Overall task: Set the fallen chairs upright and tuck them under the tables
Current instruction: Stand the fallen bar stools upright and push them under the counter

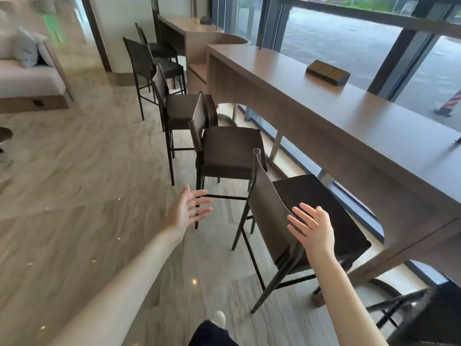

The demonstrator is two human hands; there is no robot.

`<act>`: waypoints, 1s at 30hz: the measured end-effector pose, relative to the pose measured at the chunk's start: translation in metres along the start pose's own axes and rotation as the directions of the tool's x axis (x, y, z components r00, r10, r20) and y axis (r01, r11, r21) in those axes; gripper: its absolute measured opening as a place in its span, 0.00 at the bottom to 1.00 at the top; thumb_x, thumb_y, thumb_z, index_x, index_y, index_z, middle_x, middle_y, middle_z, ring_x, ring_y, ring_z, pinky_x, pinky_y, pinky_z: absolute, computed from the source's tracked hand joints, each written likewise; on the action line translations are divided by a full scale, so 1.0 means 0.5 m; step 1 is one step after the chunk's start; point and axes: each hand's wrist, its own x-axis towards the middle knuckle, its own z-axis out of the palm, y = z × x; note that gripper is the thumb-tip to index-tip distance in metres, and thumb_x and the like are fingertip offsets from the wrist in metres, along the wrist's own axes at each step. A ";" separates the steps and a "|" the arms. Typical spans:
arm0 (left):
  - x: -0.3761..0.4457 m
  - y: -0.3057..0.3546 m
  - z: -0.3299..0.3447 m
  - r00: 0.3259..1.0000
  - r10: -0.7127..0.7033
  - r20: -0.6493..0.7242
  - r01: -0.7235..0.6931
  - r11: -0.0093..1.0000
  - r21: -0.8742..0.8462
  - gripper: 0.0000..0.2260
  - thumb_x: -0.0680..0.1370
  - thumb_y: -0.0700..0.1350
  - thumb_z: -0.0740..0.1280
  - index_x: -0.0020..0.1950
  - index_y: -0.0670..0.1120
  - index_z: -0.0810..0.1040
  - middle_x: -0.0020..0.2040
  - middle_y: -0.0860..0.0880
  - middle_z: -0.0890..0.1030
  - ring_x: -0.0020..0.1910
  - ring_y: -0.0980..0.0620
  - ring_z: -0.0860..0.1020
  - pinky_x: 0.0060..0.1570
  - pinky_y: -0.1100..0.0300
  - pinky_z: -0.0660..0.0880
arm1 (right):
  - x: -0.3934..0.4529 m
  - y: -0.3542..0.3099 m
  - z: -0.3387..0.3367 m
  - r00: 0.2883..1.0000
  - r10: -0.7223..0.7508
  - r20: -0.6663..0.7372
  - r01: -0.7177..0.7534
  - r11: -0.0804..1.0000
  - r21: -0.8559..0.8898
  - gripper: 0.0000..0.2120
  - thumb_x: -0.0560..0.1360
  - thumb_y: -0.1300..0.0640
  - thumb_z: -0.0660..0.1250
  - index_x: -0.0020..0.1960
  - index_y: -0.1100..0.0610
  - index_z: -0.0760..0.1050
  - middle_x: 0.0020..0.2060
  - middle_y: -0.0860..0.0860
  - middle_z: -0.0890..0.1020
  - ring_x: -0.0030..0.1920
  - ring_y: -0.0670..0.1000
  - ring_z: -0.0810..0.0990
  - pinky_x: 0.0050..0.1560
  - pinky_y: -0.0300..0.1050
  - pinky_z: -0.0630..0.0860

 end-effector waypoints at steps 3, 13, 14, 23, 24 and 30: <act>0.092 0.019 -0.012 1.000 -0.010 0.028 0.010 1.000 0.002 0.27 0.81 0.63 0.48 0.59 0.46 0.79 0.54 0.44 0.84 0.52 0.43 0.82 0.54 0.52 0.76 | 0.065 0.005 0.050 1.000 -0.002 -0.014 0.002 0.999 0.042 0.18 0.81 0.48 0.57 0.60 0.56 0.79 0.53 0.53 0.84 0.51 0.56 0.84 0.55 0.54 0.79; 0.380 0.165 0.018 0.990 -0.006 0.140 -0.008 0.995 0.098 0.27 0.82 0.60 0.48 0.59 0.44 0.79 0.54 0.43 0.83 0.52 0.43 0.82 0.55 0.51 0.76 | 0.245 -0.032 0.197 0.992 0.019 -0.123 -0.004 0.992 0.122 0.17 0.82 0.50 0.56 0.61 0.57 0.78 0.53 0.54 0.84 0.52 0.57 0.83 0.59 0.55 0.77; 0.403 0.175 0.036 0.986 -0.006 0.167 -0.013 0.993 0.116 0.27 0.82 0.60 0.47 0.60 0.44 0.78 0.54 0.43 0.83 0.52 0.43 0.82 0.55 0.51 0.77 | 0.257 -0.039 0.200 0.989 0.011 -0.146 0.006 0.993 0.122 0.17 0.82 0.50 0.56 0.60 0.57 0.78 0.53 0.54 0.84 0.52 0.57 0.84 0.59 0.55 0.77; 0.532 0.175 0.290 0.813 -0.044 0.580 -0.183 0.927 0.327 0.23 0.78 0.60 0.55 0.56 0.45 0.80 0.51 0.45 0.84 0.49 0.46 0.82 0.55 0.53 0.76 | 0.299 -0.074 0.111 0.871 -0.094 -0.482 0.159 0.983 0.095 0.14 0.82 0.54 0.55 0.55 0.56 0.79 0.52 0.54 0.84 0.51 0.56 0.84 0.55 0.53 0.79; 0.535 0.174 0.322 0.772 -0.053 0.633 -0.207 0.921 0.330 0.22 0.77 0.60 0.56 0.55 0.46 0.80 0.50 0.46 0.84 0.48 0.47 0.82 0.56 0.53 0.75 | 0.295 -0.077 0.099 0.849 -0.080 -0.523 0.159 0.981 0.108 0.14 0.82 0.55 0.55 0.56 0.57 0.79 0.52 0.55 0.84 0.51 0.57 0.84 0.56 0.53 0.79; 0.534 0.141 0.482 0.401 -0.115 0.909 -0.480 0.818 0.316 0.16 0.76 0.63 0.58 0.54 0.57 0.79 0.48 0.55 0.83 0.50 0.58 0.80 0.57 0.60 0.74 | 0.242 -0.064 0.056 0.695 -0.130 -0.708 0.233 0.971 0.050 0.14 0.82 0.56 0.54 0.56 0.56 0.78 0.54 0.56 0.83 0.53 0.55 0.83 0.57 0.50 0.78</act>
